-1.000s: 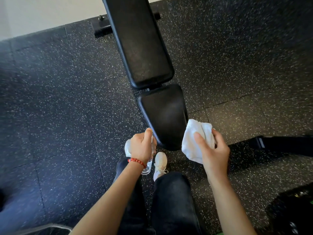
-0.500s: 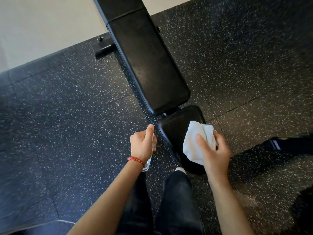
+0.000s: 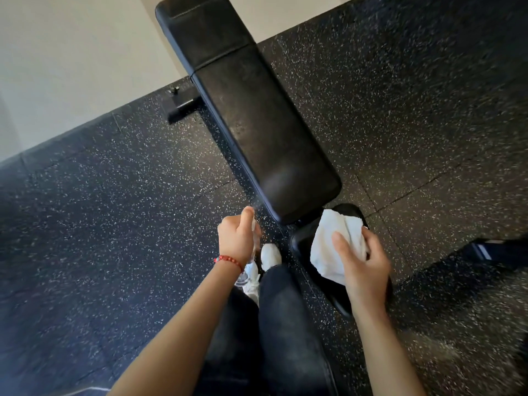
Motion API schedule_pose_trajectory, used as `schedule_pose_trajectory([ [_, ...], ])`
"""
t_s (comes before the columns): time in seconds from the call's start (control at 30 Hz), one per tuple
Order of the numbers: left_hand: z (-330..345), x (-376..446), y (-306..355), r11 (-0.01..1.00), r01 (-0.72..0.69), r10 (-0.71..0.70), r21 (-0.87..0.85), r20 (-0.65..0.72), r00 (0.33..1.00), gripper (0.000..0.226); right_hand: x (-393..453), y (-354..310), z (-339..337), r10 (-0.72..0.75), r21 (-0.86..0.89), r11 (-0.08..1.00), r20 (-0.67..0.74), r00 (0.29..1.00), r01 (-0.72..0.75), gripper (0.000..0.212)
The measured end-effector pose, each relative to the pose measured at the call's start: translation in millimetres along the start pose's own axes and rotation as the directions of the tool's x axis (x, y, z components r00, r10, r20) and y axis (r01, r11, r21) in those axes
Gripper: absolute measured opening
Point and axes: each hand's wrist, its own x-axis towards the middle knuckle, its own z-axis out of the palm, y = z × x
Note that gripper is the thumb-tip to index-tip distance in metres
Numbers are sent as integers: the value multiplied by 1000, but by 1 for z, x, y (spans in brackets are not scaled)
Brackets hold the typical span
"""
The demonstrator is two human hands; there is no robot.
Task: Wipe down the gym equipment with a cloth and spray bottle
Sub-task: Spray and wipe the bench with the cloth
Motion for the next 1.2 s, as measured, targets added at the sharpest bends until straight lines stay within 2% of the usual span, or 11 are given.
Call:
schedule_pose_trajectory([
  [0.2,-3,43,22,997,24,-18,70,-87,996,69,37,-28,28,-16,15,1000,49,999,15,35],
  [0.3,-3,66,36,995,18,-7,101,-112,994,63,62,-44,45,-30,32,999,77,997,28,39],
  [0.5,-2,105,70,997,48,-38,58,-162,986,56,109,-84,70,-61,39,998,141,988,56,30],
  [0.67,-5,134,100,998,15,1,64,-244,970,63,132,-108,91,-75,5,997,156,985,75,44],
  [0.73,-11,148,109,997,8,13,80,-260,965,63,137,-118,100,-73,-8,997,163,984,75,38],
  [0.97,-40,203,129,999,-38,37,-1,-231,972,58,152,-154,143,-87,-45,994,185,979,97,35],
  [1.1,-63,244,138,998,-68,67,4,-198,978,58,159,-177,180,-78,-63,994,152,985,89,40],
  [1.2,-86,277,146,997,-64,70,43,-177,982,66,163,-196,213,-70,-65,995,113,991,78,39],
])
